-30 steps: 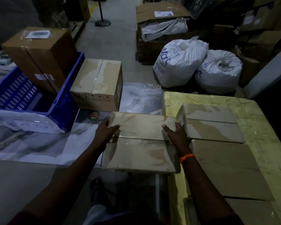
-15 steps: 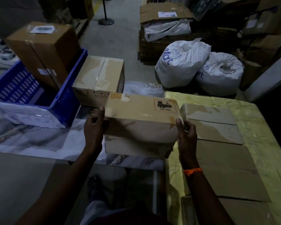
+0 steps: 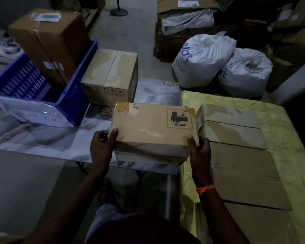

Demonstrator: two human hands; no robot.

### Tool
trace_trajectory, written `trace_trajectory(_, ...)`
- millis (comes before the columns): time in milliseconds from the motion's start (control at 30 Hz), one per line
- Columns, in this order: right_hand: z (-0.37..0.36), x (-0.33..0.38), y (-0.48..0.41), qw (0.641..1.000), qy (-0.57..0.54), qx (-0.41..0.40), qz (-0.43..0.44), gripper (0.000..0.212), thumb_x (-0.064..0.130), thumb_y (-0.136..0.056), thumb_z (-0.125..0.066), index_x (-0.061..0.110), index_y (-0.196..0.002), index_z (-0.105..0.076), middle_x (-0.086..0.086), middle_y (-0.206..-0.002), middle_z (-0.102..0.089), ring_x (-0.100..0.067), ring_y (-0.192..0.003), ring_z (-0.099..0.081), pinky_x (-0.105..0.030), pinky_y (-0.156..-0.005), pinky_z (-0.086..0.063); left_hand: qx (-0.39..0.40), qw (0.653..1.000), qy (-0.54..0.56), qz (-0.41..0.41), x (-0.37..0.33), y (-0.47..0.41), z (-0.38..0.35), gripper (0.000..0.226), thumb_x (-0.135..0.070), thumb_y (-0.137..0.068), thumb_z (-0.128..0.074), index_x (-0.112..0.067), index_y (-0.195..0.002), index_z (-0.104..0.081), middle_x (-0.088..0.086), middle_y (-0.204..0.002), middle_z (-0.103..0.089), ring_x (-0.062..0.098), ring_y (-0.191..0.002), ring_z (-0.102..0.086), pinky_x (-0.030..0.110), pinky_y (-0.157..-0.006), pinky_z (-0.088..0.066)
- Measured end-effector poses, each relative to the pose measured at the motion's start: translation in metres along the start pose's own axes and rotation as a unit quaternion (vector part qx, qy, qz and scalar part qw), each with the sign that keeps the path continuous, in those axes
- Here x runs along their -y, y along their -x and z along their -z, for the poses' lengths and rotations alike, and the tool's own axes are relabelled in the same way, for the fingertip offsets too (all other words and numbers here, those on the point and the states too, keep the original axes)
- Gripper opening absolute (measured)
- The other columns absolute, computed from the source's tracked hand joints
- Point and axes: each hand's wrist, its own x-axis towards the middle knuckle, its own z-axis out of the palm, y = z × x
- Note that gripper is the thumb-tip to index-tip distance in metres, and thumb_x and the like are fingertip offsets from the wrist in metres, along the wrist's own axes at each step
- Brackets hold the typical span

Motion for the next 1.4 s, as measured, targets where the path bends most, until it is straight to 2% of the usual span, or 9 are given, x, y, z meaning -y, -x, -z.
trace_trajectory(133,-0.006,0.010,0.001,0.984,0.132,-0.028,0.117,0.051,0.033,-0.093,-0.068,0.009,-0.136,-0.056,-0.015,-0.134,-0.053,-0.031,-0.126,-0.052,-0.034,-0.099,-0.046,0.026,0.997,-0.032,-0.060,-0.008,0.003,-0.003,0.065,-0.067,-0.086,-0.066,-0.017,-0.127,-0.058,0.003,-0.128,-0.063,0.018,-0.115,-0.062,0.053,-0.097,-0.055)
trace_trajectory(200,-0.010,0.015,0.000,0.956,0.202,-0.024,0.211,0.053,0.034,-0.090,-0.061,0.009,-0.136,-0.057,-0.016,-0.139,-0.049,-0.036,-0.133,-0.046,-0.046,-0.108,-0.044,0.027,0.985,-0.100,-0.138,-0.013,0.001,-0.004,0.061,-0.054,-0.095,-0.063,-0.014,-0.139,-0.052,0.009,-0.140,-0.056,0.022,-0.125,-0.056,0.048,-0.104,-0.051)
trace_trajectory(267,-0.017,0.020,-0.002,0.925,0.257,-0.012,0.281,0.048,0.032,-0.089,-0.060,0.012,-0.133,-0.060,-0.013,-0.145,-0.047,-0.039,-0.140,-0.042,-0.062,-0.107,-0.043,0.032,0.941,-0.230,-0.245,-0.018,-0.006,-0.003,0.061,-0.048,-0.098,-0.055,-0.014,-0.147,-0.046,0.012,-0.150,-0.048,0.027,-0.137,-0.046,0.048,-0.110,-0.043)
trace_trajectory(367,-0.030,0.033,-0.005,0.866,0.329,0.046,0.372,0.044,0.031,-0.092,-0.063,0.007,-0.128,-0.064,-0.018,-0.145,-0.053,-0.041,-0.142,-0.040,-0.058,-0.114,-0.040,0.082,0.856,-0.358,-0.364,-0.033,-0.019,-0.008,0.054,-0.046,-0.098,-0.048,-0.017,-0.144,-0.052,0.011,-0.153,-0.048,0.033,-0.146,-0.037,0.058,-0.114,-0.035)
trace_trajectory(467,-0.051,0.048,-0.013,0.823,0.406,0.173,0.358,0.056,0.046,-0.097,-0.051,0.011,-0.140,-0.058,-0.019,-0.150,-0.049,-0.040,-0.144,-0.038,-0.054,-0.119,-0.034,0.171,0.801,-0.386,-0.425,-0.048,-0.028,-0.024,0.050,-0.044,-0.100,-0.045,-0.012,-0.135,-0.062,0.012,-0.147,-0.056,0.033,-0.144,-0.041,0.055,-0.114,-0.037)
trace_trajectory(633,-0.077,0.056,-0.021,0.764,0.485,0.243,0.349,0.064,0.054,-0.102,-0.030,0.017,-0.150,-0.049,-0.016,-0.156,-0.046,-0.035,-0.146,-0.038,-0.055,-0.120,-0.030,0.240,0.785,-0.424,-0.382,-0.060,-0.032,-0.055,0.059,-0.050,-0.099,-0.035,-0.019,-0.144,-0.057,0.009,-0.154,-0.050,0.034,-0.144,-0.042,0.061,-0.112,-0.035)
trace_trajectory(1000,-0.076,0.058,-0.017,0.777,0.471,0.239,0.343,0.057,0.047,-0.103,-0.037,0.017,-0.149,-0.052,-0.014,-0.157,-0.047,-0.036,-0.147,-0.039,-0.058,-0.119,-0.031,0.228,0.770,-0.451,-0.389,-0.056,-0.032,-0.060,0.056,-0.049,-0.100,-0.034,-0.025,-0.145,-0.056,0.006,-0.156,-0.048,0.031,-0.146,-0.040,0.059,-0.114,-0.032)
trace_trajectory(1167,-0.061,0.058,-0.028,0.750,0.503,0.270,0.334,0.066,0.057,-0.103,-0.034,0.023,-0.159,-0.036,-0.009,-0.168,-0.030,-0.033,-0.156,-0.021,-0.054,-0.124,-0.019,0.230,0.750,-0.491,-0.378,-0.055,-0.042,-0.050,0.070,-0.063,-0.098,-0.023,-0.026,-0.155,-0.042,0.008,-0.166,-0.030,0.032,-0.154,-0.022,0.064,-0.119,-0.022)
trace_trajectory(1400,-0.029,0.057,-0.057,0.755,0.547,0.267,0.245,0.074,0.069,-0.102,-0.024,0.036,-0.165,-0.003,0.007,-0.173,0.010,-0.024,-0.159,0.014,-0.058,-0.124,0.005,0.197,0.760,-0.527,-0.326,-0.044,-0.052,-0.043,0.088,-0.076,-0.093,-0.006,-0.025,-0.165,-0.007,0.002,-0.172,0.004,0.024,-0.158,0.005,0.060,-0.124,-0.002)
